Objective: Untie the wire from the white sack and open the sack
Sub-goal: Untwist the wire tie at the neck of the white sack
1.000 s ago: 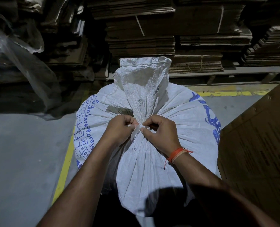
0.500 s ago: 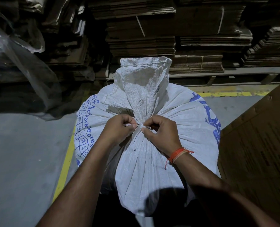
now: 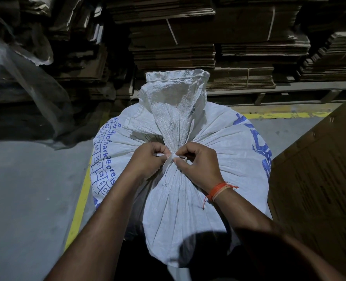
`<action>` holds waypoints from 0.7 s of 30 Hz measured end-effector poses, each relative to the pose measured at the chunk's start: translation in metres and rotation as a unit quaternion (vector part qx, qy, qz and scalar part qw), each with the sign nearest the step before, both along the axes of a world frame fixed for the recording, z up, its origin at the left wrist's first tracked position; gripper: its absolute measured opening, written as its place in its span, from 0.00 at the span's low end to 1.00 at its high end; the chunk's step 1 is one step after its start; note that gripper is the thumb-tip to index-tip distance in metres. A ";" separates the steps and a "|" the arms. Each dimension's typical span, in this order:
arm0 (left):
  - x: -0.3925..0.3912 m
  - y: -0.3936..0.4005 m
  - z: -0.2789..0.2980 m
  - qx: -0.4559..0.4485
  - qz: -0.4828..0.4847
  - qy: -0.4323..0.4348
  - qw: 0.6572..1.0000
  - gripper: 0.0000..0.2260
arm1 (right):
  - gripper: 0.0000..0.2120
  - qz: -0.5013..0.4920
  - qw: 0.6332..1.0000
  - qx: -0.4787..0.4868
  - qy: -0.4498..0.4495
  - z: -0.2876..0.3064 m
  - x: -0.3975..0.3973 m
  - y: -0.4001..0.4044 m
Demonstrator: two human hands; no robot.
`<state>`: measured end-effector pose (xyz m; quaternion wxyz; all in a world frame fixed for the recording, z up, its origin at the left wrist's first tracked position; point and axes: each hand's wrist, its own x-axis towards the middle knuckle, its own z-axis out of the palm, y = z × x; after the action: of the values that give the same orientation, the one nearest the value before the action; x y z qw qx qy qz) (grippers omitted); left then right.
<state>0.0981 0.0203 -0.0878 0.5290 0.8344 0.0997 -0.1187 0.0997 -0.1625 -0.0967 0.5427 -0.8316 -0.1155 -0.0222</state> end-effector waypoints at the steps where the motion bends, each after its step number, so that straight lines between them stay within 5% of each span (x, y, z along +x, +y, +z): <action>1: 0.000 0.001 0.001 -0.005 0.000 0.004 1.000 0.05 | 0.04 0.001 1.000 0.000 0.000 0.000 0.000 0.000; 21: -0.001 -0.002 0.001 -0.035 0.043 0.014 0.998 0.03 | 0.04 0.000 1.000 -0.002 -0.004 -0.003 0.001 0.000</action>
<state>0.0974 0.0187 -0.0873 0.5609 0.8085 0.1387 -0.1114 0.1007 -0.1623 -0.0997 0.5404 -0.8328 -0.1175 -0.0252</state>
